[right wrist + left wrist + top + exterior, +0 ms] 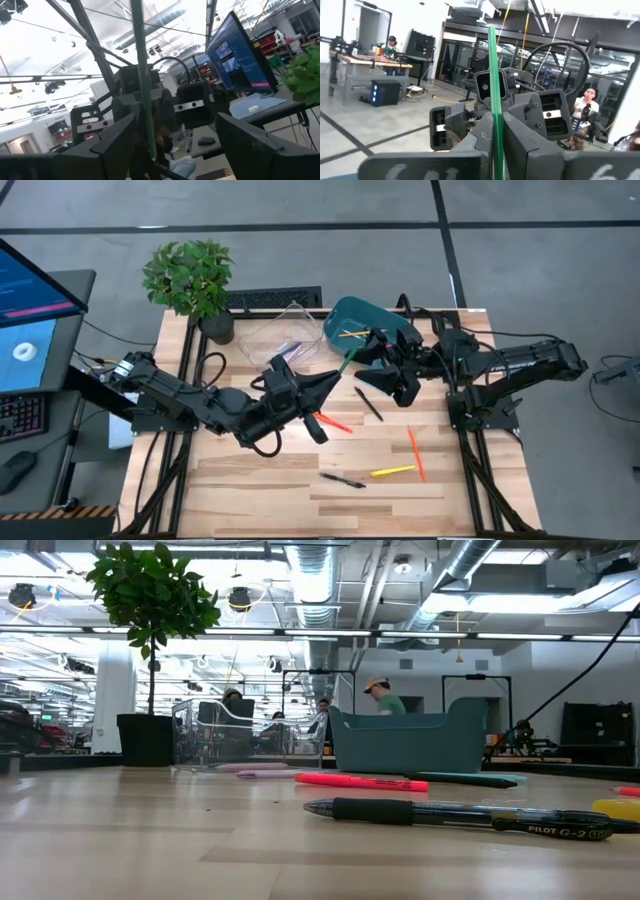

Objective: Sort pens & pencils
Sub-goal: Put the green colored pencil into the blue bin

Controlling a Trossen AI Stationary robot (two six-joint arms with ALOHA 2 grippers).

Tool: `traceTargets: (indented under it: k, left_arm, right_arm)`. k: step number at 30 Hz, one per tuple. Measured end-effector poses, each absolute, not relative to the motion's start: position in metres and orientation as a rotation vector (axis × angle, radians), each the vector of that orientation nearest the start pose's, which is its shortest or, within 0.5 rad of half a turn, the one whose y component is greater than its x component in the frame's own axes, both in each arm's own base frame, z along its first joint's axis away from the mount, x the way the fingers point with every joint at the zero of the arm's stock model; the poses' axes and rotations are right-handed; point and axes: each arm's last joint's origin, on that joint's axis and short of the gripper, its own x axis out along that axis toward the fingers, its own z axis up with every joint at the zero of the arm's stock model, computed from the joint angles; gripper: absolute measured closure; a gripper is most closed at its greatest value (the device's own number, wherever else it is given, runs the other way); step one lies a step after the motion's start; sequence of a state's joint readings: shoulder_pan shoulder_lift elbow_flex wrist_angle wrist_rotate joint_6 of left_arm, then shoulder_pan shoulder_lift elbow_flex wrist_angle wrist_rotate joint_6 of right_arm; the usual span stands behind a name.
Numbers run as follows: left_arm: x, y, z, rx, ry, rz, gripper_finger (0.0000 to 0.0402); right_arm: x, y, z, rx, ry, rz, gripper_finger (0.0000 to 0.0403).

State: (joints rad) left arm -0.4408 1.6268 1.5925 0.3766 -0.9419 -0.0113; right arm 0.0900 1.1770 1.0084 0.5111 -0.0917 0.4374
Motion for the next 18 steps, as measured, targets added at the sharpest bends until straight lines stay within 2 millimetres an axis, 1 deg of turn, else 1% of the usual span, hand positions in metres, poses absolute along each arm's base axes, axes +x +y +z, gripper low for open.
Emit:
traceTargets:
  k: [6,13,18]
  left_arm:
    - [0.342,-0.135,0.442,-0.211,-0.255,0.478,0.039]
    - [0.343,-0.128,0.443,-0.207,-0.261,0.495,0.039]
    - [0.353,-0.123,0.436,-0.196,-0.25,0.488,0.039]
  right_arm:
    - [0.26,0.025,0.399,0.426,-0.306,0.263,0.0108]
    - [0.258,0.025,0.403,0.399,-0.353,0.303,0.0108]
    - [0.258,0.023,0.403,0.39,-0.351,0.294,0.0108]
